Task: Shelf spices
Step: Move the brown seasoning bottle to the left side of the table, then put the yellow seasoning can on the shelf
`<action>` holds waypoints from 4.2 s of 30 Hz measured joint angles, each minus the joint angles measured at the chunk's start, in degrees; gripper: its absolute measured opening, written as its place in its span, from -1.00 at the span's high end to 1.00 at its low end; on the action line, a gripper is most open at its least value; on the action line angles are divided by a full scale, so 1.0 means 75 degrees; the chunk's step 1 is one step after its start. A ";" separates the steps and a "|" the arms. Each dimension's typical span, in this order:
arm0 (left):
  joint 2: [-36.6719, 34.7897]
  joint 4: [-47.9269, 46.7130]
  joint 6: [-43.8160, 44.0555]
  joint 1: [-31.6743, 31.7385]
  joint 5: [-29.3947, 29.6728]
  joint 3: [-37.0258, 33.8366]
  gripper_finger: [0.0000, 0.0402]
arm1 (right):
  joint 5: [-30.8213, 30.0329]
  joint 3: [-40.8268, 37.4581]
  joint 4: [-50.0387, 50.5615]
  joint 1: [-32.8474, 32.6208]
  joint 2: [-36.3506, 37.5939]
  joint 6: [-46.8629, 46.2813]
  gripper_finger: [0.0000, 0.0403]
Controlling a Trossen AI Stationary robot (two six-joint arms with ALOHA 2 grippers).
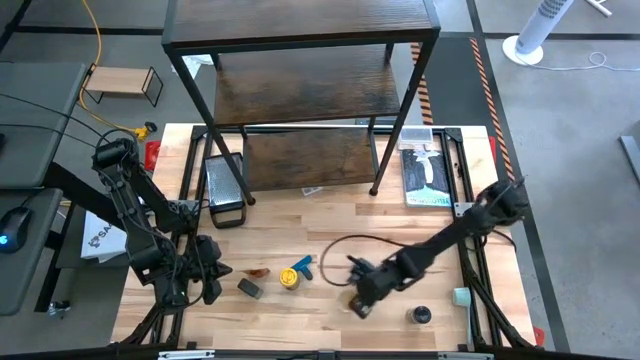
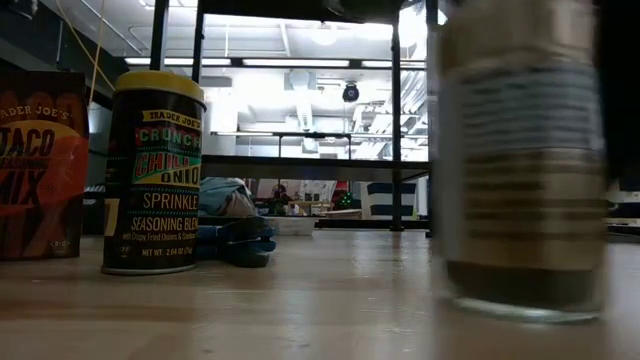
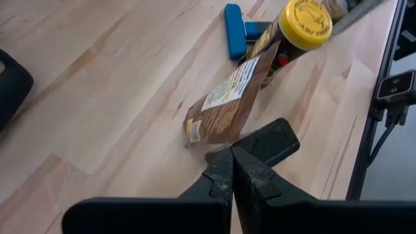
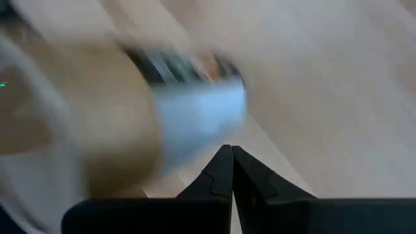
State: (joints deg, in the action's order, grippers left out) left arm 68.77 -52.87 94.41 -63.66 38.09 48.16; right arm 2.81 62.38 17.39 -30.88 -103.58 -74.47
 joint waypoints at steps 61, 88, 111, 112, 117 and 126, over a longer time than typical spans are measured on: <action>-0.0927 -0.2200 -0.1494 0.0907 0.2309 0.1641 1.00 | -0.5610 0.3306 0.7329 0.0083 0.2366 0.1196 1.00; -0.0356 0.1863 -0.5647 0.1085 -0.3979 0.1644 -0.44 | -0.4187 0.3306 0.6536 0.0566 0.2348 0.2383 1.00; -0.0356 0.0955 -0.8225 0.1594 -0.3843 0.1644 -0.44 | -0.4069 0.3303 0.6559 0.0671 0.2348 0.2049 1.00; -0.0356 0.0952 -0.8227 0.1594 -0.3793 0.1644 -0.44 | -0.4114 0.3303 0.6559 0.0671 0.2348 0.2050 1.00; -0.0356 0.0954 -0.8363 0.1594 -0.3608 0.1644 -0.44 | -0.4225 0.3303 0.6558 0.0671 0.2348 0.2049 1.00; 0.0459 0.0840 -1.0621 0.1834 -0.3381 0.1638 -0.44 | -0.4288 0.3303 0.6556 0.0723 0.2347 0.2048 1.00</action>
State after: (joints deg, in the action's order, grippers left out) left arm 72.22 -46.57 14.76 -49.90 12.73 60.45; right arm -29.35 87.15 66.57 -25.45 -85.98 -59.11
